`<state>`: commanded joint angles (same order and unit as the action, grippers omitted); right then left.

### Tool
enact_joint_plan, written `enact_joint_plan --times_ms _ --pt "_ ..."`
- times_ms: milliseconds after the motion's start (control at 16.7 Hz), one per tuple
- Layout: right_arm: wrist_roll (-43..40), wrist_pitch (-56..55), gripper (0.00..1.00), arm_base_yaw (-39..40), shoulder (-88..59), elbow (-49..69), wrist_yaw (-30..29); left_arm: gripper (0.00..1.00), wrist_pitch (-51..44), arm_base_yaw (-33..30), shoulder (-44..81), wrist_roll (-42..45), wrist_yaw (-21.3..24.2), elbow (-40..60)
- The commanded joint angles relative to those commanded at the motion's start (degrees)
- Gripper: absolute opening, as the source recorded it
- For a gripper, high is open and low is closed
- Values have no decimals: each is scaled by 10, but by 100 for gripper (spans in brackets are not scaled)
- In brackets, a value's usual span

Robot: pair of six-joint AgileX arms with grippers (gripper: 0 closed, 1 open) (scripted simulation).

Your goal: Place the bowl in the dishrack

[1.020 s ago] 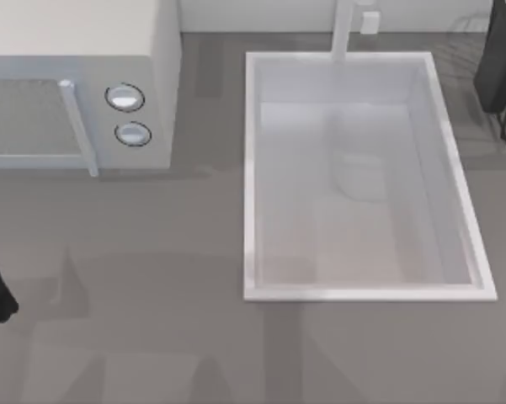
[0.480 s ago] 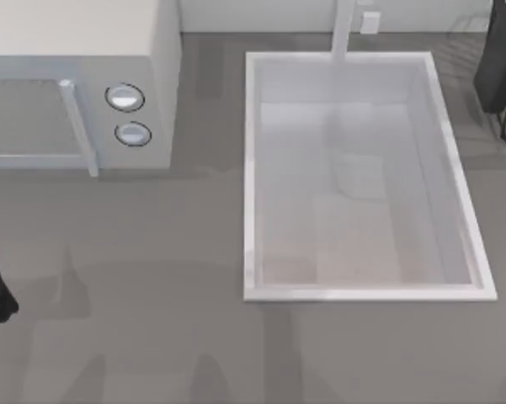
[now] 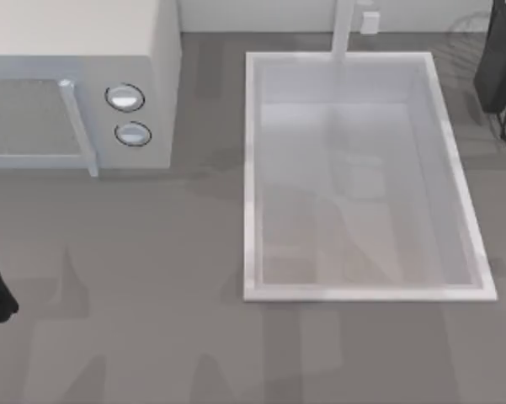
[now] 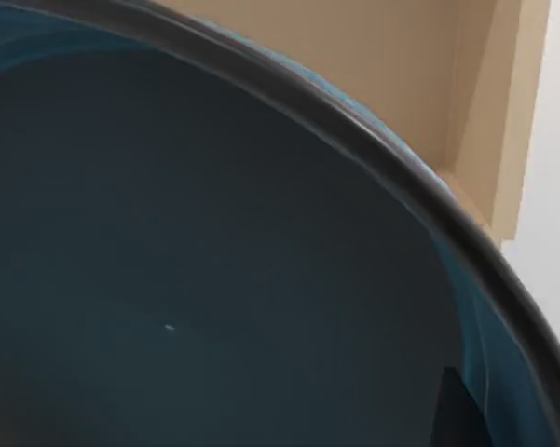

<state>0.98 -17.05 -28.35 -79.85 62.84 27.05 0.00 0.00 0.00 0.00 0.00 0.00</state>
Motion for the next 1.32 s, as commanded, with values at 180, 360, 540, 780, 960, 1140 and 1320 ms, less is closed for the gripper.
enact_joint_plan --times_ms 180,360,540,780,960,1140,1320 --pt "-1 -139 0 42 -104 -26 -44 100 0 0 0 0 0 0" --pt "-1 -244 0 81 -185 -50 -84 100 0 0 0 0 0 0" --pt "-1 -296 0 105 -227 -66 -109 100 0 0 0 0 0 0" --pt "-1 -301 0 108 -231 -68 -112 100 0 0 0 0 0 0" --pt "-1 -301 15 108 -231 -68 -112 100 0 0 0 0 0 0" --pt "-1 -301 38 108 -231 -68 -112 100 0 0 0 0 0 0" --pt "-1 -301 60 108 -231 -68 -112 100 0 0 0 0 0 0"
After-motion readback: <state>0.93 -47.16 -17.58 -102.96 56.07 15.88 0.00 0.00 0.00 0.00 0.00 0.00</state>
